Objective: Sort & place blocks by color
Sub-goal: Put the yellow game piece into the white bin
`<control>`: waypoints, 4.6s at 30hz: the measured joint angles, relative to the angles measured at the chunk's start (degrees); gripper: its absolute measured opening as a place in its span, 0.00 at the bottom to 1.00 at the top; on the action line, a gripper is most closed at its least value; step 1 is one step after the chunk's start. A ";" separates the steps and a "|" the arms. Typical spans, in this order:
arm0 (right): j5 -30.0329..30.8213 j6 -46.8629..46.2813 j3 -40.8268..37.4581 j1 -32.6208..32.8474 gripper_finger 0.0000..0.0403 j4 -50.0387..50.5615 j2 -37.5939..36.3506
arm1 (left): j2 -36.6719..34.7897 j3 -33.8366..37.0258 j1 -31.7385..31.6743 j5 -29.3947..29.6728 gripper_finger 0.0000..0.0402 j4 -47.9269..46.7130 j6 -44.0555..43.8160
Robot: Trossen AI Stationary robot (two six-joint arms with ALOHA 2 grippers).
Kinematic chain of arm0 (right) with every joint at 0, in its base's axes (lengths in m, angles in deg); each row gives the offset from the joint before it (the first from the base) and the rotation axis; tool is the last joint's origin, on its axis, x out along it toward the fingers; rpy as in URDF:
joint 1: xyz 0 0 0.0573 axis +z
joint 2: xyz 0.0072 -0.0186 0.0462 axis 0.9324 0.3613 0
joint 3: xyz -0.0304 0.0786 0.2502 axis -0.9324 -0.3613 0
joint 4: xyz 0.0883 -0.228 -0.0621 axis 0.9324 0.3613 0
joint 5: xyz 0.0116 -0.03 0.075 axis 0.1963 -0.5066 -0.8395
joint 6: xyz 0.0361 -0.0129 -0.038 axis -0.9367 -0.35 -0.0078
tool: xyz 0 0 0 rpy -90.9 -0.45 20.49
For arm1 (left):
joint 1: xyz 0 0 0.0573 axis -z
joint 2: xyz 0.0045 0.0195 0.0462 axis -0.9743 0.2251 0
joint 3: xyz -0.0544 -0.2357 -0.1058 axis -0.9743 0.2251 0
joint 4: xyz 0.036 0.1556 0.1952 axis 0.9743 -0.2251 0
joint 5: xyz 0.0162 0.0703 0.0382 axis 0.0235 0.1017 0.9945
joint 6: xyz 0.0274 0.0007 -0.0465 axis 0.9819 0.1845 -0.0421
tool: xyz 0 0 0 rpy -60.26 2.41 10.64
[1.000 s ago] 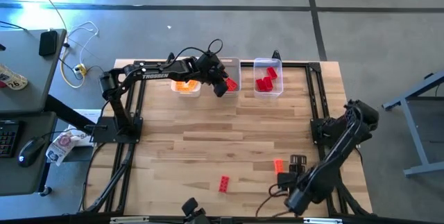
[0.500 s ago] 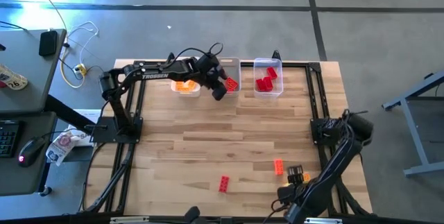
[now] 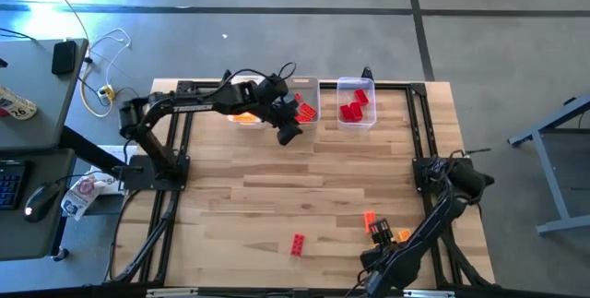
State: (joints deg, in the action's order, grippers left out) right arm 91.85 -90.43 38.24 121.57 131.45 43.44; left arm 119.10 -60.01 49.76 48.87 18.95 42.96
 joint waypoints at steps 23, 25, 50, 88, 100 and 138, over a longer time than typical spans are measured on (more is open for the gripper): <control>-2.00 -4.73 0.00 -2.20 0.13 -0.22 3.04 | -15.97 -0.04 1.53 2.26 0.44 -9.71 1.97; -1.24 -6.43 0.00 -2.59 0.13 -0.39 3.02 | -15.53 -0.04 1.53 2.95 0.44 -9.91 2.36; 45.51 -29.77 3.52 -4.31 0.13 -0.50 -9.15 | -8.55 -0.07 10.95 2.58 0.44 -11.28 19.01; 59.30 6.93 3.50 -18.20 0.13 -29.63 -28.24 | -8.55 -0.07 20.78 2.55 0.44 17.52 18.88; 50.89 13.62 3.50 -22.89 0.13 -37.88 -28.24 | -8.55 -0.07 21.77 2.54 0.44 20.98 14.56; 41.87 4.77 3.48 -27.04 0.44 -28.07 -28.20 | -8.51 -0.02 14.19 10.73 0.18 4.33 14.84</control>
State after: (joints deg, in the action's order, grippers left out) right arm 133.72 -85.66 41.71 94.53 103.38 15.24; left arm 110.59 -60.03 63.95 59.60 23.28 57.80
